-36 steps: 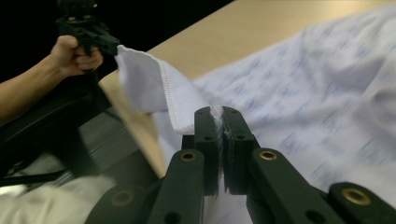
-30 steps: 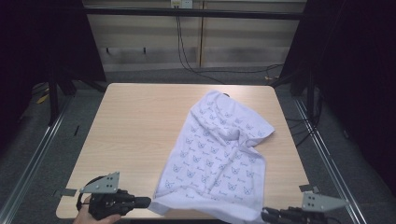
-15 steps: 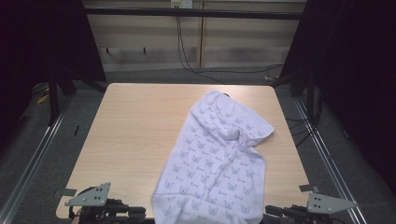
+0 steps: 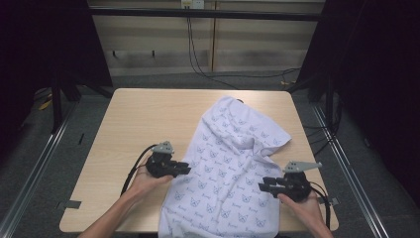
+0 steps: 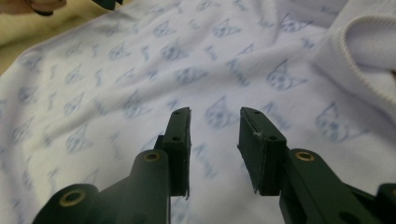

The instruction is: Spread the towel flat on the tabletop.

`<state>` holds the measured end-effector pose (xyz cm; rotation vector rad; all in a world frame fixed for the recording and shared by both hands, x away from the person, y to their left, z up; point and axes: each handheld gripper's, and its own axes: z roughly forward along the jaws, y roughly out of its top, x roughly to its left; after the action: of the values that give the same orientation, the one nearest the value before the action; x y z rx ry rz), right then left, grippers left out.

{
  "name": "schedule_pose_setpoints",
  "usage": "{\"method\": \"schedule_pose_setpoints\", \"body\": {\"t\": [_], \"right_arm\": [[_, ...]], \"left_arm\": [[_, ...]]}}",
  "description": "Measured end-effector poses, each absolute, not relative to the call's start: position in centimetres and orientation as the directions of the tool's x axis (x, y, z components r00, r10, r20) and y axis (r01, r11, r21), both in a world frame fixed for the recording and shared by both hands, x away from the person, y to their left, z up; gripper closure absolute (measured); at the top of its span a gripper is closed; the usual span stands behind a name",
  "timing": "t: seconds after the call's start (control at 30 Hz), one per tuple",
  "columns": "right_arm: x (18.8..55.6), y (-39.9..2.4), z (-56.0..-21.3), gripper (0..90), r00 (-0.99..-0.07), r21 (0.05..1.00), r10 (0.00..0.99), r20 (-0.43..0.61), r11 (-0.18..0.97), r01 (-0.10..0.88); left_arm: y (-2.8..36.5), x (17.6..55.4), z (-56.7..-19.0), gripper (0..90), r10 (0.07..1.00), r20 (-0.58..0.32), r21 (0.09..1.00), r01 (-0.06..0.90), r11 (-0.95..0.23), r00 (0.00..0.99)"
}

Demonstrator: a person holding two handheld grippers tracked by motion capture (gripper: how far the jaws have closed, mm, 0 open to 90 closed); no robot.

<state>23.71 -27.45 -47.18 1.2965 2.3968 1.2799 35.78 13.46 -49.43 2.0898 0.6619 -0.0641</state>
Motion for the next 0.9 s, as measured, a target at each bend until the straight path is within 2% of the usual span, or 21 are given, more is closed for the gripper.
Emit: {"method": "schedule_pose_setpoints", "body": {"t": [0.13, 0.17, 0.23, 0.37, 0.5, 0.7, 0.8, 0.9], "right_arm": [[26.7, -28.2, -47.4, 62.9, -0.583, 0.731, 0.764, 0.277, 0.226, 0.644], [27.3, -28.3, -47.6, 62.2, -0.575, 0.729, 0.771, 0.275, 0.223, 0.647], [27.9, -28.3, -48.3, 61.5, -0.575, 0.720, 0.772, 0.270, 0.234, 0.653], [27.8, -27.2, -49.1, 60.5, -0.584, 0.691, 0.776, 0.238, 0.287, 0.664], [27.0, -26.7, -48.8, 60.2, -0.594, 0.709, 0.778, 0.205, 0.300, 0.638], [27.5, -26.7, -48.3, 55.2, -0.573, 0.741, 0.795, 0.197, 0.262, 0.618], [28.2, -25.6, -48.9, 53.0, -0.617, 0.735, 0.761, 0.201, 0.300, 0.609], [28.8, -24.1, -49.2, 53.3, -0.658, 0.727, 0.727, 0.194, 0.344, 0.595]], "left_arm": [[12.5, 37.0, -50.7, 68.8, 0.457, -0.270, 0.722, 0.492, -0.487, 0.848], [12.4, 36.8, -50.7, 71.7, 0.461, -0.244, 0.729, 0.475, -0.493, 0.853], [12.4, 36.1, -50.4, 86.5, 0.469, -0.173, 0.720, 0.436, -0.539, 0.866], [14.4, 34.6, -50.2, 89.5, 0.464, -0.213, 0.697, 0.466, -0.544, 0.860], [17.8, 31.2, -50.0, 89.5, 0.449, -0.246, 0.679, 0.483, -0.553, 0.859], [21.6, 25.8, -49.7, 89.2, 0.394, -0.315, 0.646, 0.499, -0.578, 0.864], [22.1, 25.3, -49.6, 85.6, 0.391, -0.323, 0.657, 0.502, -0.563, 0.862], [21.9, 26.6, -49.3, 81.8, 0.385, -0.353, 0.691, 0.515, -0.507, 0.853]]}}
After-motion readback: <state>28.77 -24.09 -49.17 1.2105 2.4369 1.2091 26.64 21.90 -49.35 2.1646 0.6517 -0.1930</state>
